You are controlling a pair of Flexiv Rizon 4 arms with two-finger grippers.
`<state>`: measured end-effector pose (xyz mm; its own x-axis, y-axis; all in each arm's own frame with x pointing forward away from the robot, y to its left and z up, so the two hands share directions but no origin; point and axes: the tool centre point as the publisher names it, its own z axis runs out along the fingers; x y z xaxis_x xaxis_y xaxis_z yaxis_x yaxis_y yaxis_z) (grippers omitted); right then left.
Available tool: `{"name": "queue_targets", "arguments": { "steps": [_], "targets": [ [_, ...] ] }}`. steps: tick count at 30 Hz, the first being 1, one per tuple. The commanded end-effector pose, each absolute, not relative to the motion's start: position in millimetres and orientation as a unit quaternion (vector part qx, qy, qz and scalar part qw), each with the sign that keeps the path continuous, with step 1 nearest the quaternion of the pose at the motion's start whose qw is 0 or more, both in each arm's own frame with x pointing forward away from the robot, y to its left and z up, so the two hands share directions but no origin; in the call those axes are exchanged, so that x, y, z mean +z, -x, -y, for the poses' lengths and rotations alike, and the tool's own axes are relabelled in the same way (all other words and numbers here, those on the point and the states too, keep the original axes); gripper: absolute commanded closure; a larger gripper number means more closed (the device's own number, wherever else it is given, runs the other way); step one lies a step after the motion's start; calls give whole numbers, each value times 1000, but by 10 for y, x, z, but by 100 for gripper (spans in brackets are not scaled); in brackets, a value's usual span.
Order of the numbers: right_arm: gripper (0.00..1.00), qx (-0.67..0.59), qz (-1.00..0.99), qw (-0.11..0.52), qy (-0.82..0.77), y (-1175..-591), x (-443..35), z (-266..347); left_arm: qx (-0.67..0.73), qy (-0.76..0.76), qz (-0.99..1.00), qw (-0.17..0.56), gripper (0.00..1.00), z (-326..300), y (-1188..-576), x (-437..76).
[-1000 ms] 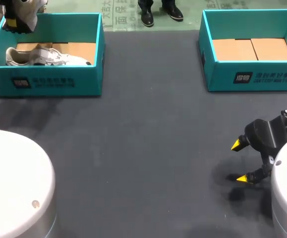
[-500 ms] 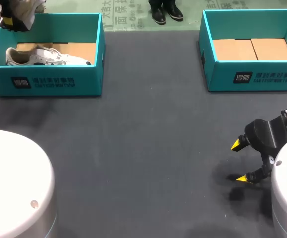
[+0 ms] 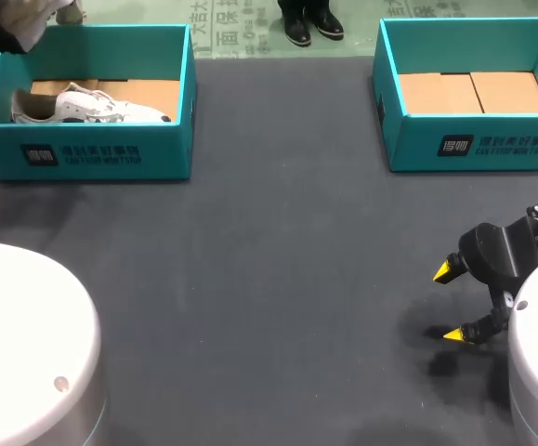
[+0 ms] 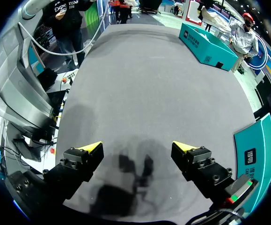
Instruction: Take the shoe out of the shoebox, open the shoe tongue, remove and reinsert the insole, then place the shoe into the shoebox
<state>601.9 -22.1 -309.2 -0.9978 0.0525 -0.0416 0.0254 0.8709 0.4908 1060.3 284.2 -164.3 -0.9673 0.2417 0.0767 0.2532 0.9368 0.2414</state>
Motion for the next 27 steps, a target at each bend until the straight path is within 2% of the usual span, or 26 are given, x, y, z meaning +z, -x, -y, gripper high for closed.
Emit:
{"name": "queue_targets", "arguments": {
  "steps": [1,3,14,27],
  "targets": [
    [0,253,-967,29,-21,-5994,-3087,223,-149,214,965,11,100,-2919,-10681,-1625],
    [0,253,-967,29,-21,-5994,-3087,223,-146,280,949,7,100,-2966,-10729,-1620],
    [0,253,-967,29,-21,-5994,-3087,223,-161,422,890,-63,100,-3164,-10792,-1511],
    [0,253,-967,29,-21,-5994,-3087,223,-161,422,890,-63,100,-3164,-10792,-1511]
  ]
}}
